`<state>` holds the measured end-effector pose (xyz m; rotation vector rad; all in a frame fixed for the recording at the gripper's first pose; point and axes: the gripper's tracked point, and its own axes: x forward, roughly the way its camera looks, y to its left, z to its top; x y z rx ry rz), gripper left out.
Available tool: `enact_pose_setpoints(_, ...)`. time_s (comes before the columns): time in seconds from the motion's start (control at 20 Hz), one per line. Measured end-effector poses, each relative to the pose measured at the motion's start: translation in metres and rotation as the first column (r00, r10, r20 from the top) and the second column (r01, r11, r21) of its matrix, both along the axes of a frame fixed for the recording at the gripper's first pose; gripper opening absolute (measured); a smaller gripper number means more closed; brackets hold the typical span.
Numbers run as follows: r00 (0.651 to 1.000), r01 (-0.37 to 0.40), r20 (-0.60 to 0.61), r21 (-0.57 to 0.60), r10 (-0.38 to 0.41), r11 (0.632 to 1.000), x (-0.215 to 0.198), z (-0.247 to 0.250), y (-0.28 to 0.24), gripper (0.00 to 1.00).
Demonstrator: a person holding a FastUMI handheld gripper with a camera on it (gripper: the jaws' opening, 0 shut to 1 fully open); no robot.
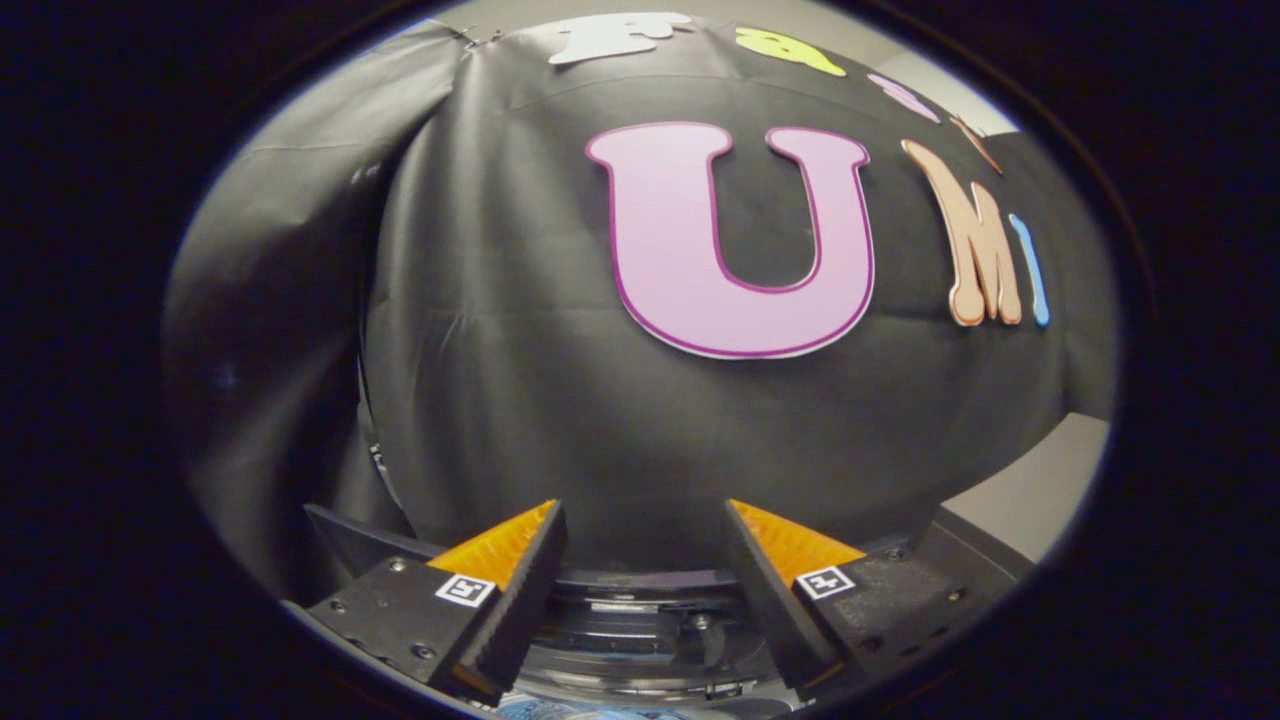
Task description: Put the clothes into the washing machine and then close the washing machine lid.
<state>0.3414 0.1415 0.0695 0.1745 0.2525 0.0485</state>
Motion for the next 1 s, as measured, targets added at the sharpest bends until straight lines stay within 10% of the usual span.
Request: enact_pose_setpoints(1.0, 0.965, -0.198, -0.153, 0.101, 0.212, 0.975, -0.095, -0.001, 0.021, 0.97)
